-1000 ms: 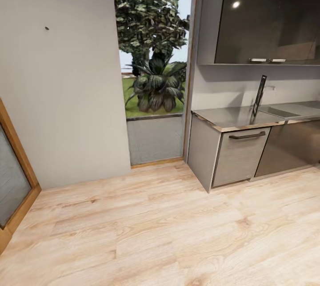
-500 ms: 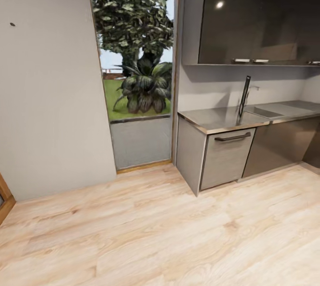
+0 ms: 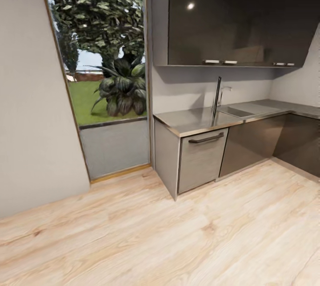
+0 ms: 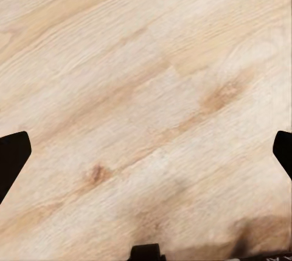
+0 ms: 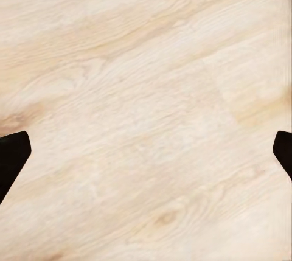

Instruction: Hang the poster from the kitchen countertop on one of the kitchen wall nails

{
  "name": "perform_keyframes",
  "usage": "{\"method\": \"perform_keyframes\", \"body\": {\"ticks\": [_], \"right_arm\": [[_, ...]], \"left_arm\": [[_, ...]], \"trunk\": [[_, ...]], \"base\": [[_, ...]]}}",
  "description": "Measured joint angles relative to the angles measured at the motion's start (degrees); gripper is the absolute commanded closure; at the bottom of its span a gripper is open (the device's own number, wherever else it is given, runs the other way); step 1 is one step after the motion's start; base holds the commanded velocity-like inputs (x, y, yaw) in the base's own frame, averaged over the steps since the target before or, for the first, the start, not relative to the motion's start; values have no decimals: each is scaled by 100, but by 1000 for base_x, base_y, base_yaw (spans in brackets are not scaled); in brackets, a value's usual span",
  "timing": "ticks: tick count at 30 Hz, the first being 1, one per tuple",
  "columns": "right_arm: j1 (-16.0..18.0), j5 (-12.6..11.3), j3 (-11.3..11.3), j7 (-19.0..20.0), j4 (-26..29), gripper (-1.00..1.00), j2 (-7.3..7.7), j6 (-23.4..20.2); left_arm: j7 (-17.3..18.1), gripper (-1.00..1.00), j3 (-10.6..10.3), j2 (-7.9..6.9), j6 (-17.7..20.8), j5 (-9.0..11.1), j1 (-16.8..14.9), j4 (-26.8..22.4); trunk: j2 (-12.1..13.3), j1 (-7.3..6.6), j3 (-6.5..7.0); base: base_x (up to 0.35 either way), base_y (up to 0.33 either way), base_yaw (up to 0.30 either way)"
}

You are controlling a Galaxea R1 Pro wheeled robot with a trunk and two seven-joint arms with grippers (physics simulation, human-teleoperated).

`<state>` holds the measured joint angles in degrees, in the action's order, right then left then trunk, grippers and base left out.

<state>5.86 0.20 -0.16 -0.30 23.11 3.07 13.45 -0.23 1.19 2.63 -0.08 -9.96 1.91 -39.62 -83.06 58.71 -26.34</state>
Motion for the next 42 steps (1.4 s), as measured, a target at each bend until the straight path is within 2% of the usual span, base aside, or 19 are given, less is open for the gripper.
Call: {"method": "perform_keyframes", "body": {"ticks": [42], "right_arm": [[1, -4, -8, -1, -30, -100, -1, 9]], "left_arm": [[-1, -100, -8, 6, 8, 0, 0, 2]], "trunk": [[0, 0, 1]], "base": [[189, -295, 2]]}}
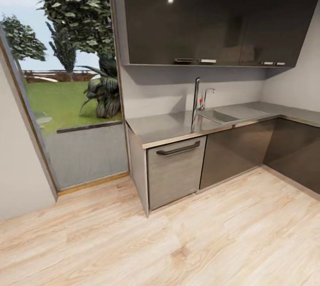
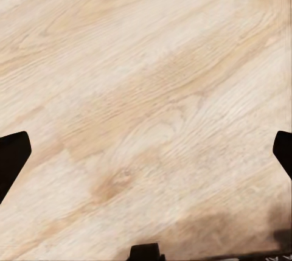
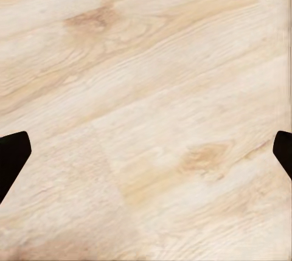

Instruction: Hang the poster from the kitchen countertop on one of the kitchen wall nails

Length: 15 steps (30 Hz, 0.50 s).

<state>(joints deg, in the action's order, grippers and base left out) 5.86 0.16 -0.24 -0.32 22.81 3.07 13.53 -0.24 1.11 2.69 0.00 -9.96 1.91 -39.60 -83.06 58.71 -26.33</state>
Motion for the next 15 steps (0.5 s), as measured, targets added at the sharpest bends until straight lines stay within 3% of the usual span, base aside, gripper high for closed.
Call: {"method": "perform_keyframes", "body": {"ticks": [10, 15], "right_arm": [[0, 0, 0, 0, 0, -100, 0, 0], [0, 0, 1, 0, 0, -100, 0, 0]], "left_arm": [[0, -100, 0, 0, 0, 0, 0, 7], [0, -100, -1, 0, 0, 0, 0, 7]], "trunk": [[0, 0, 0], [0, 1, 0]], "base": [[174, -300, 197], [107, -309, 74]]}}
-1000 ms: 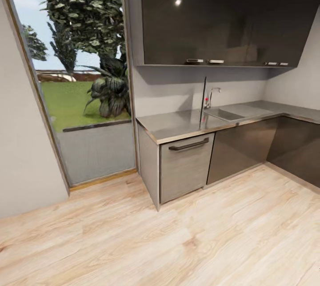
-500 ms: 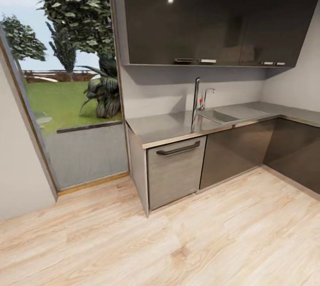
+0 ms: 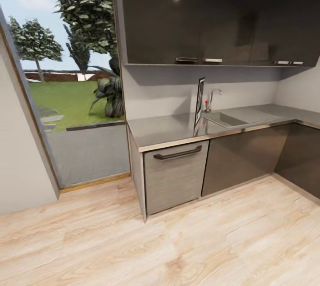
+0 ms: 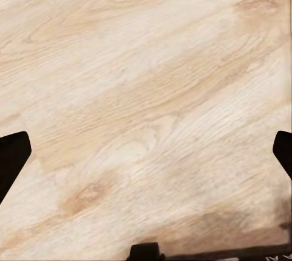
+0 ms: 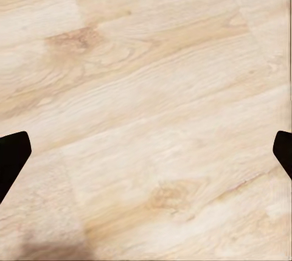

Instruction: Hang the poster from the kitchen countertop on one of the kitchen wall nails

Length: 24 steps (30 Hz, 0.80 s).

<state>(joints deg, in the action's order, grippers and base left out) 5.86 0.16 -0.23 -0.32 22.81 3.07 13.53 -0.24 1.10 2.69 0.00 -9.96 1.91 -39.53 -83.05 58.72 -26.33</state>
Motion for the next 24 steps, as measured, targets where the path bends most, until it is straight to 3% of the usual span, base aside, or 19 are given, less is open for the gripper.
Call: {"method": "perform_keyframes", "body": {"ticks": [12, 18, 24], "right_arm": [[0, 0, 3, 0, 1, -100, 0, 0], [0, 0, 1, -5, 0, -100, -8, 0], [0, 0, 0, -8, -1, -100, -10, 4]], "left_arm": [[0, -100, 0, 0, 0, 0, 0, 1], [0, -100, -5, 0, 2, -1, 0, 0], [0, -100, -1, 0, 7, 5, 0, -1]], "trunk": [[0, 1, 0], [0, 1, 0], [0, 1, 0]], "base": [[14, -309, 9], [0, -296, 205], [0, -76, 281]]}}
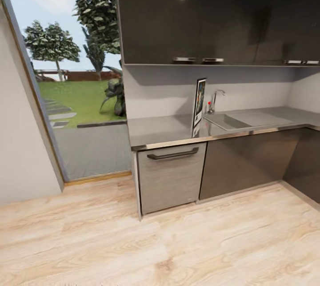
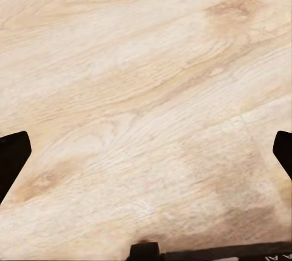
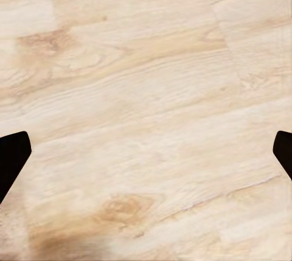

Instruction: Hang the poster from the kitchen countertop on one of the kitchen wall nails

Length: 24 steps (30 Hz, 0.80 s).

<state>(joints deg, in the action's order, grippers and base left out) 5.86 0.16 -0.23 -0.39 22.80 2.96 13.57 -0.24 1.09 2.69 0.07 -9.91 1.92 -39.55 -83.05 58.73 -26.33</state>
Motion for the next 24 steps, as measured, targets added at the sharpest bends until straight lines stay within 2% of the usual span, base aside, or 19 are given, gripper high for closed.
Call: {"method": "perform_keyframes", "body": {"ticks": [3, 7, 9, 12, 17, 24], "right_arm": [[0, 0, 0, -5, 0, -100, -4, 3], [0, 2, 5, -8, 0, -100, -6, 5], [0, 1, 6, -8, 0, -100, -7, 5], [0, 1, 12, -8, 0, -100, -7, 5], [0, 1, 18, -8, 0, -100, -6, 0], [0, -33, 33, -2, 102, -100, 21, 41]], "left_arm": [[0, -100, 1, 0, 1, 49, 0, 0], [0, -100, 17, -5, -4, 461, 0, 0], [5, -100, 23, -8, -10, 746, 0, -1], [4, -100, 25, -9, -7, 909, 0, -1], [0, -100, 31, -10, 4, 989, 0, 0], [0, -100, 37, -10, 9, 998, 0, 0]], "trunk": [[0, 0, 0], [0, 0, 0], [0, 0, 0], [0, 0, 0], [0, -2, 0], [-1, -3, 0]], "base": [[0, -17, 290], [0, -5, 292], [0, -2, 292], [0, -1, 292], [60, 0, 240], [282, 0, 44]]}}
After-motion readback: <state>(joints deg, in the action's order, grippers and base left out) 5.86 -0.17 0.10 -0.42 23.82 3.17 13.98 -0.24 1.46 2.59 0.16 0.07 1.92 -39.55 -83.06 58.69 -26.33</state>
